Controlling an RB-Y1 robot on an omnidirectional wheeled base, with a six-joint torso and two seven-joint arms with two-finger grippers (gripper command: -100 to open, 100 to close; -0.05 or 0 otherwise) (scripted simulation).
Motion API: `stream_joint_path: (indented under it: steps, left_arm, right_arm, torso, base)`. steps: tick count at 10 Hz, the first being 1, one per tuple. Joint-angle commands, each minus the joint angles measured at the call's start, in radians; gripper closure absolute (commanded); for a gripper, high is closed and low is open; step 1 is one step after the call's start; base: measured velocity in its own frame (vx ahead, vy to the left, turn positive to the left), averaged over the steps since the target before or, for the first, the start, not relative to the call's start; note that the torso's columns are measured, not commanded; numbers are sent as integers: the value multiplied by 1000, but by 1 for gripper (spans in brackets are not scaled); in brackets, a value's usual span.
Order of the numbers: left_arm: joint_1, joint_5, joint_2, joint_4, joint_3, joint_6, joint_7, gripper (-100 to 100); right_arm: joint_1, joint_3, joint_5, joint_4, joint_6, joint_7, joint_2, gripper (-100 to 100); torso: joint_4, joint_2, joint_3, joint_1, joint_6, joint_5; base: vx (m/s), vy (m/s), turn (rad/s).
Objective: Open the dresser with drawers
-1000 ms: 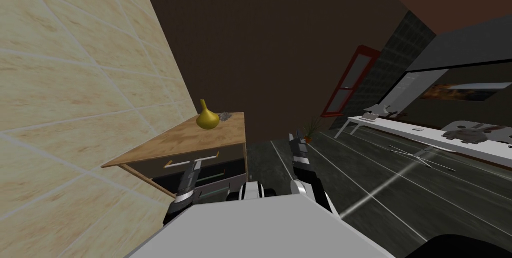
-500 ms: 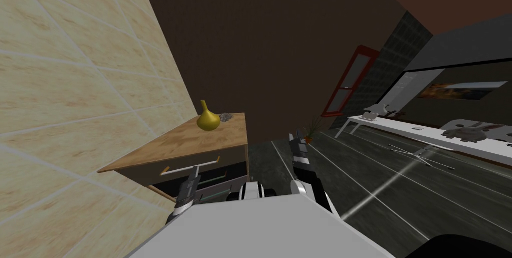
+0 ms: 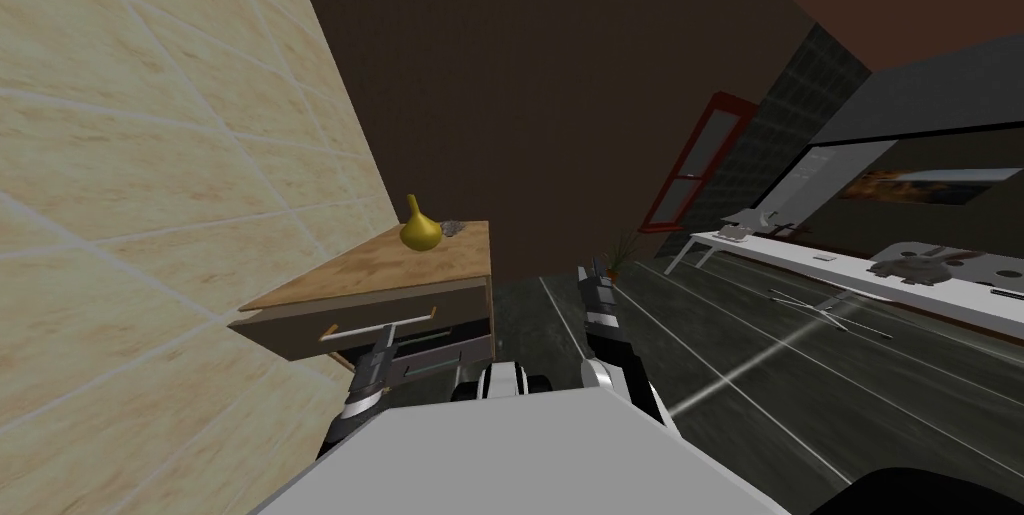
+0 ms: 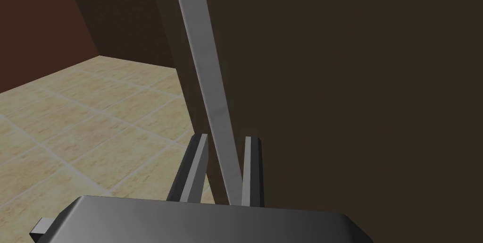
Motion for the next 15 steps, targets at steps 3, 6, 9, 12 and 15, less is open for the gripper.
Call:
stream_joint_path:
  steps: [3, 6, 9, 12, 15]
  left_arm:
    - [21, 5, 21, -34, 3, 23, 23, 100]
    - [31, 4, 25, -34, -1, 22, 32, 100]
    - [69, 6, 36, -60, -5, -6, 48, 100]
    - [75, 22, 75, -105, 10, 60, 84, -100]
    - [67, 46, 132, -157, 36, 135, 129, -100]
  right_arm:
    - [0, 0, 0, 0, 0, 0, 0, 0]
    - [0, 0, 0, 0, 0, 0, 0, 0]
    - [0, 0, 0, 0, 0, 0, 0, 0]
    - [0, 0, 0, 0, 0, 0, 0, 0]
    - [1, 0, 0, 0, 0, 0, 0, 0]
  torso:
    - [-1, -3, -2, 0, 1, 0]
    - [2, 1, 0, 0, 0, -2]
    - [0, 2, 1, -2, 1, 0]
    - [-1, -4, -2, -1, 1, 0]
    - [-4, -10, -6, 4, 2, 4]
  base:
    - [-127, -35, 29]
    - [-128, -34, 20]
    - [-166, -43, 45]
    - [-117, -48, 17]
    - [-10, -90, 2]
